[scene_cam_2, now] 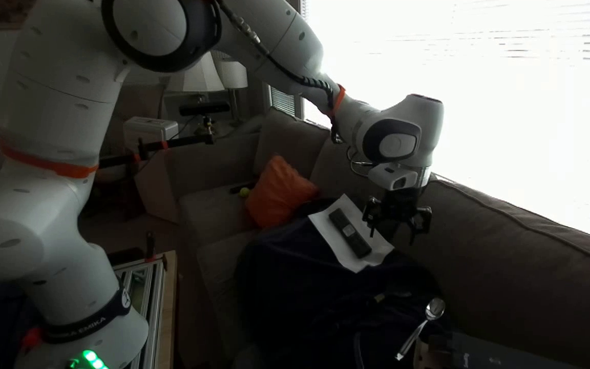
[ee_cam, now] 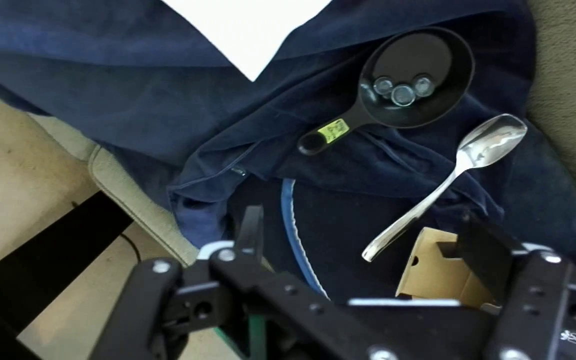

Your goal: Place the object on the silver spoon on the black bag.

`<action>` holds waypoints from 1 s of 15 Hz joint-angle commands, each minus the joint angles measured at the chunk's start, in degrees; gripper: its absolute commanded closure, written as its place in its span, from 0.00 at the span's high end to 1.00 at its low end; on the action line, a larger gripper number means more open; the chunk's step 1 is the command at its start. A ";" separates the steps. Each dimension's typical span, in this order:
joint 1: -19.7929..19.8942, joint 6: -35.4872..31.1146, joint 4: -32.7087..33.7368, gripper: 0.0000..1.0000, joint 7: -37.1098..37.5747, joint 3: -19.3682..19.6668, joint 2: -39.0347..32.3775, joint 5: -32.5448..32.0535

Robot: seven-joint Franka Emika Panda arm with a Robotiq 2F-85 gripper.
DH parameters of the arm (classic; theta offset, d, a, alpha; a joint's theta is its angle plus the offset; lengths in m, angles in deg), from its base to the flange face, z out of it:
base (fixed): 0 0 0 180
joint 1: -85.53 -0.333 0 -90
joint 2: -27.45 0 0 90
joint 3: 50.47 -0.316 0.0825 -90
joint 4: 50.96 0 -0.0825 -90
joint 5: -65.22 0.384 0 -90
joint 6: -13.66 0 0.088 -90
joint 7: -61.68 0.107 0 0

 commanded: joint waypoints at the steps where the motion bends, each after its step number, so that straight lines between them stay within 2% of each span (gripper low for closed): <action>1: -1.25 6.23 -6.99 1.00 -6.14 0.16 8.20 -4.86; 6: -1.98 9.31 -17.31 1.00 -17.10 -2.11 20.19 -8.83; 10: -1.85 12.57 -20.64 1.00 -26.87 -4.24 26.28 -10.72; 11: -1.51 11.65 -17.13 1.00 -22.64 -4.00 22.40 -9.44; 15: -1.34 12.52 -19.19 1.00 -26.02 -4.73 25.50 -9.79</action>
